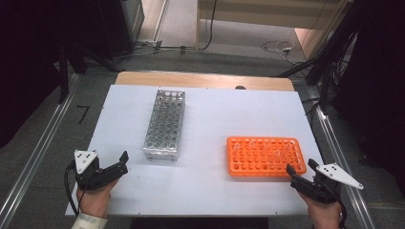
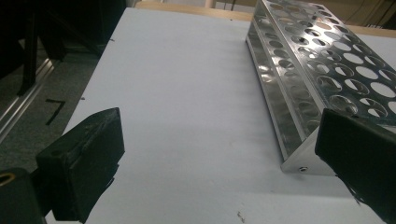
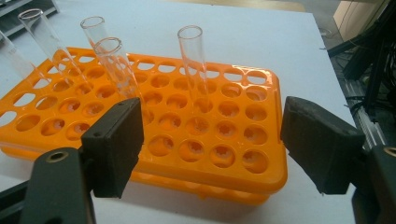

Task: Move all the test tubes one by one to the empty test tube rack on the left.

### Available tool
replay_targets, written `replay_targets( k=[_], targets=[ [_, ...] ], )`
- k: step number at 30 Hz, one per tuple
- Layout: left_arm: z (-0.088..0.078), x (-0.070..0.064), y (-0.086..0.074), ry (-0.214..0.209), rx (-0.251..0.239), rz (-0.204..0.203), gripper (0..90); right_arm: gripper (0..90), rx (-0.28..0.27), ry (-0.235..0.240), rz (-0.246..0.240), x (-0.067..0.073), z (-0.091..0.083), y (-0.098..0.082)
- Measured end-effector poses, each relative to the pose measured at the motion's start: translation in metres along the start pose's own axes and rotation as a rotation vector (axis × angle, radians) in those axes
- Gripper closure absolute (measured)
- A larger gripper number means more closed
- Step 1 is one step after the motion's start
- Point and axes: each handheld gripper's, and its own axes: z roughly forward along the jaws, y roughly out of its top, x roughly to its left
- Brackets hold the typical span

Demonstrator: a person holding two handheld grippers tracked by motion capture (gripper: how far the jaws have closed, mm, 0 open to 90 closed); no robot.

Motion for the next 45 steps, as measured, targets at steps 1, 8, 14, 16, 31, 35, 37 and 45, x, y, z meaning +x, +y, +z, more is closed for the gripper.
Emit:
replay_targets(
  k=[1,8,14,16,31,35,37,45],
  targets=[
    [0.0,0.0,0.0,0.0,0.001,0.002,1.2,20.8,0.002,0.002,0.002,0.001,0.0,0.0],
    [0.001,-0.001,-0.001,0.005,0.004,0.005,1.2,23.9,-0.002,0.01,-0.007,0.001,0.004,0.002],
    [0.001,-0.001,-0.001,0.006,0.007,0.007,1.2,25.3,0.005,0.011,-0.018,0.003,0.011,0.005],
    [0.002,-0.001,-0.001,0.004,0.009,0.01,1.2,25.7,0.006,0.013,-0.02,0.003,0.012,0.005],
    [0.003,-0.002,-0.001,0.002,0.013,0.015,1.2,47.6,0.011,0.014,-0.045,0.003,0.029,0.009],
    [0.003,-0.002,-0.001,0.004,0.019,0.019,1.2,51.8,0.021,0.023,-0.056,0.003,0.037,0.01],
    [0.003,-0.002,-0.001,0.005,0.02,0.019,1.2,53.2,0.028,0.027,-0.057,0.003,0.041,0.009],
    [0.003,-0.002,-0.001,0.01,0.019,0.014,1.2,60.4,0.023,0.027,-0.069,0.002,0.052,0.009]
  ],
)
